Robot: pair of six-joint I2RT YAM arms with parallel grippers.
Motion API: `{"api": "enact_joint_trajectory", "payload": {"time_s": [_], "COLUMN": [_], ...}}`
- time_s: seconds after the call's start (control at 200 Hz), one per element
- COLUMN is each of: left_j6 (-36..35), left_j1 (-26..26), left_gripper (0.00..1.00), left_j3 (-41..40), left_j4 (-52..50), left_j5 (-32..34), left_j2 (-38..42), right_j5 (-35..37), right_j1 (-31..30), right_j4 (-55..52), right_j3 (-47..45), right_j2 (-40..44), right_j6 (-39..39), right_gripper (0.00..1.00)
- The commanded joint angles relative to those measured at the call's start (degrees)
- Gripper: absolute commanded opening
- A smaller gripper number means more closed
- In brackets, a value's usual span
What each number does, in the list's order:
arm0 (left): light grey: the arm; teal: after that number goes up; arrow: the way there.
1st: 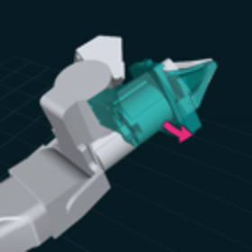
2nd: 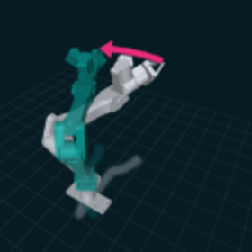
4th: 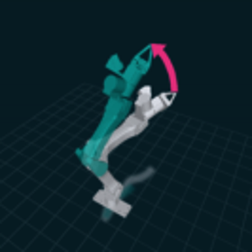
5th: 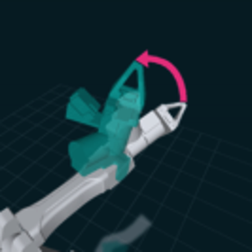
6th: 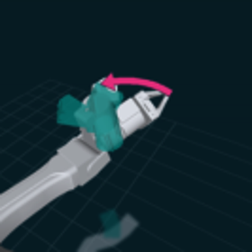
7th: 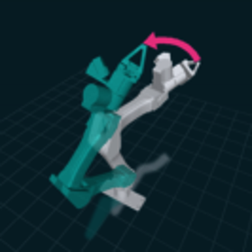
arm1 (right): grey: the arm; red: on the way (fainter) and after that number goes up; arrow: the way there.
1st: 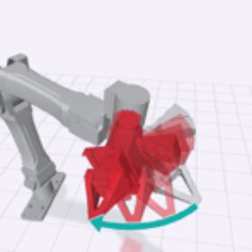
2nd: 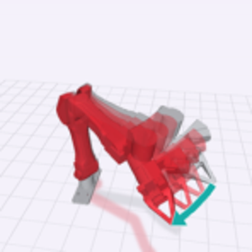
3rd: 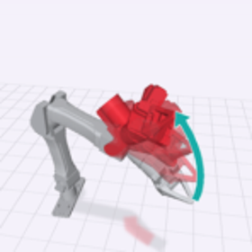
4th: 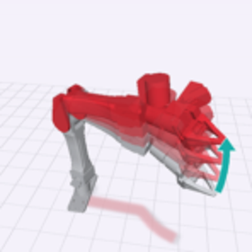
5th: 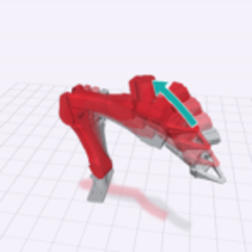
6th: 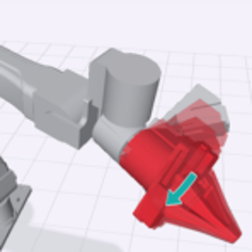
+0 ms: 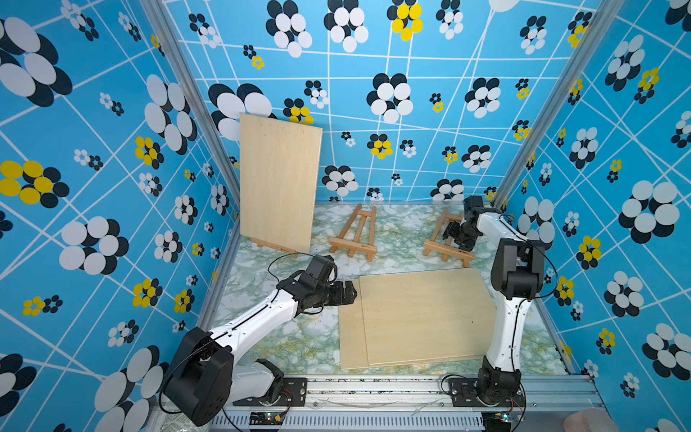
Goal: Assemble the easel
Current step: Move the easel to the center of the board, then pick up the easel at the center of the board.
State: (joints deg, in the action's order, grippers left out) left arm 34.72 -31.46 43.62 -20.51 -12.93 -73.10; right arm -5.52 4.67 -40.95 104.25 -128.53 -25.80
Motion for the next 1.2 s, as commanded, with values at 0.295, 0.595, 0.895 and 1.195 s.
{"api": "enact_joint_trajectory", "payload": {"time_s": [0.295, 0.595, 0.895, 1.195], "left_j6": [-2.2, -3.6, -12.6, -20.4], "left_j1": [0.1, 1.6, -3.2, -4.2], "left_gripper": [0.99, 1.00, 0.96, 0.91], "left_j3": [2.4, 6.9, 37.5, 71.2], "left_j4": [0.5, 0.2, -12.8, -25.6], "left_j5": [-0.4, -0.6, 6.1, 12.8], "left_j2": [1.1, -1.7, -26.4, -53.5], "right_j5": [1.2, -8.4, -4.3, -10.0], "right_j1": [-1.9, -14.7, -17.3, -17.2], "right_j4": [10.4, 2.1, 7.4, 14.1], "right_j3": [-7.8, 3.3, -11.8, -37.3], "right_j2": [17.8, 11.2, 22.6, 38.8], "right_j6": [1.6, 0.5, -2.9, -4.9], "right_gripper": [0.75, 0.75, 0.75, 0.75]}}
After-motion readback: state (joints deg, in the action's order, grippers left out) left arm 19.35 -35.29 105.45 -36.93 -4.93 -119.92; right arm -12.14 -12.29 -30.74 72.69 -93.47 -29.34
